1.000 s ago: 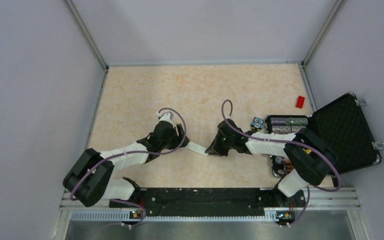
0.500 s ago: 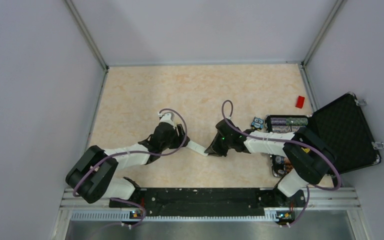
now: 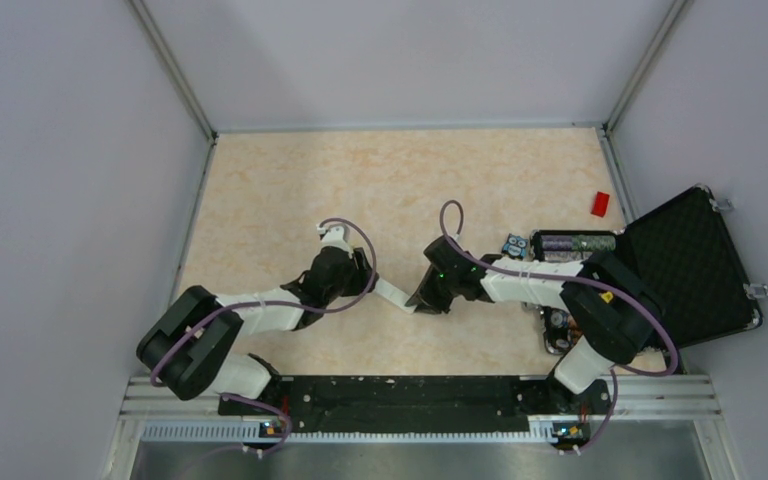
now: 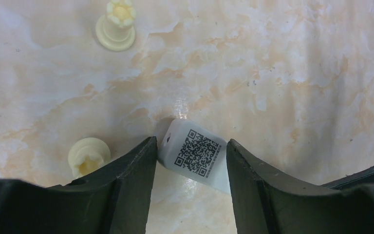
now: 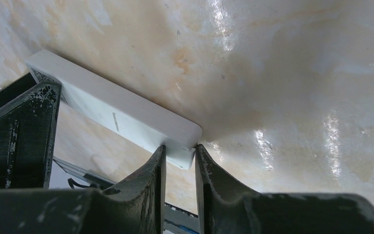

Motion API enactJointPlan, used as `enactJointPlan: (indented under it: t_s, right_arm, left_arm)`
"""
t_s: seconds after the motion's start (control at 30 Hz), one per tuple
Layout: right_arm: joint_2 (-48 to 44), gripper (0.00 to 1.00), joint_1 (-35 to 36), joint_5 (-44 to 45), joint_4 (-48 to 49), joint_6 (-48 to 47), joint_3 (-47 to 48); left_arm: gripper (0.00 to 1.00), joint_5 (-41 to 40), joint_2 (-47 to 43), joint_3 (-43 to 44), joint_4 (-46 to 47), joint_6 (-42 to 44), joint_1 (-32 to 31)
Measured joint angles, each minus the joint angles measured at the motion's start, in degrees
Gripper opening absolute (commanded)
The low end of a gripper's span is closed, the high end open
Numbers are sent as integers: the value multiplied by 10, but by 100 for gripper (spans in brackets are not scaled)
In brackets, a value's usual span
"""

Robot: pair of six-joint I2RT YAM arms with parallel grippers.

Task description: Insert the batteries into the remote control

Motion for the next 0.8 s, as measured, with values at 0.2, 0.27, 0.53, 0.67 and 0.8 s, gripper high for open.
enactJointPlan:
  t_s: [0.2,0.27,0.53,0.67,0.8]
  right_arm:
    - [0,31,16,16,46,27,-23]
    - [-2,31,17,18,50,34,-25]
    - [17,14,19,21,-9,43,17]
    - [26,7,19,19,-35,39,36]
    - [37,7,19,16,-63,30,57]
  left_arm:
    - [53,-12,3,-7,17,-5,-3]
    - [52,-15,3,-11,24,-8,-3]
    - [49,-20,6,-13,32,-14,-3]
    - [48,-24,6,-13,32,-18,-3]
    - [48,-24,6,-13,32,-18,-3]
